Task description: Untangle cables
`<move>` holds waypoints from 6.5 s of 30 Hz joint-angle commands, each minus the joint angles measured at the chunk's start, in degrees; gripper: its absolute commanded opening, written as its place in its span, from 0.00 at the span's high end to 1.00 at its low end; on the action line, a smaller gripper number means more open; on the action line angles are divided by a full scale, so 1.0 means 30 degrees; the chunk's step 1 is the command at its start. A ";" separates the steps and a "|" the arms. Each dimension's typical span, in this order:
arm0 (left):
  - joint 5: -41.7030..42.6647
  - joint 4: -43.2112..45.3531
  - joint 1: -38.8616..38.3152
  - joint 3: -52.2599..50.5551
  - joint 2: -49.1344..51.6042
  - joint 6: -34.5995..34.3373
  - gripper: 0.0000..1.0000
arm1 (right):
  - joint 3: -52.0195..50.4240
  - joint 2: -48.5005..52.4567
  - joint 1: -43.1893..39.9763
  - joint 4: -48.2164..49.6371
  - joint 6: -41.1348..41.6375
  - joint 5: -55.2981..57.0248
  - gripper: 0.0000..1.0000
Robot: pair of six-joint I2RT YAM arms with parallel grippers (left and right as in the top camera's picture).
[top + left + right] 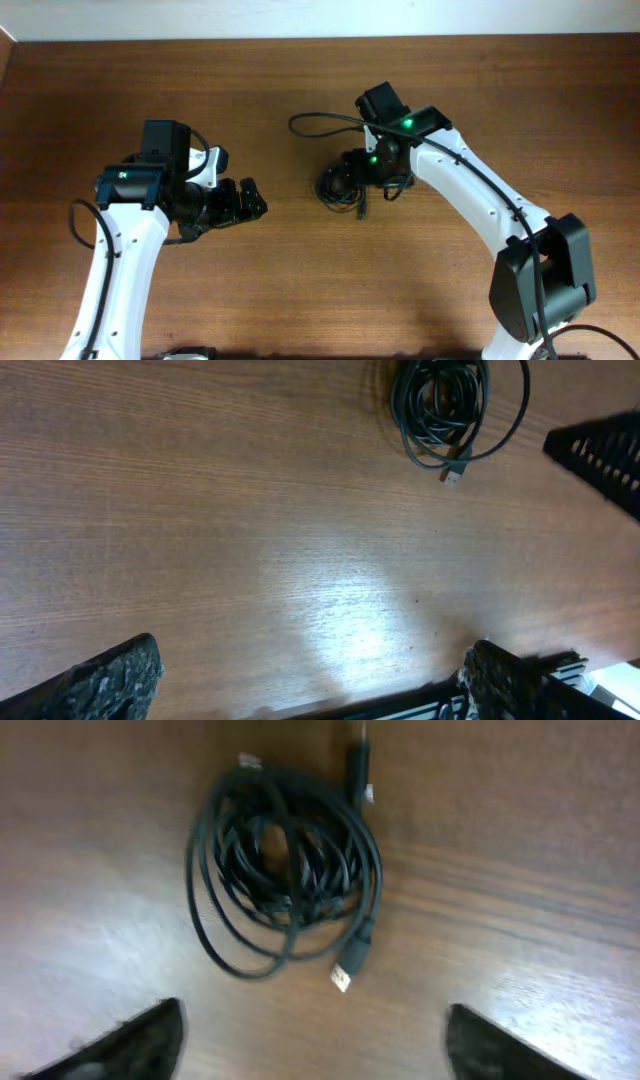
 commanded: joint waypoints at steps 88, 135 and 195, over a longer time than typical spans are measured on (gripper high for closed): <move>0.4772 0.1406 0.3446 0.0189 0.0015 -0.4291 0.01 | 2.2972 0.1719 0.5348 0.0262 0.3308 -0.7271 0.96; 1.7085 0.5100 0.6266 0.0189 0.0015 -1.5941 0.01 | 2.2950 0.1996 0.8014 -0.9238 -0.7752 0.2878 0.96; 1.9766 0.7905 0.6251 0.0189 0.0015 -2.6330 0.64 | 2.2950 0.3402 0.8036 -0.7992 -0.5260 -0.1727 0.96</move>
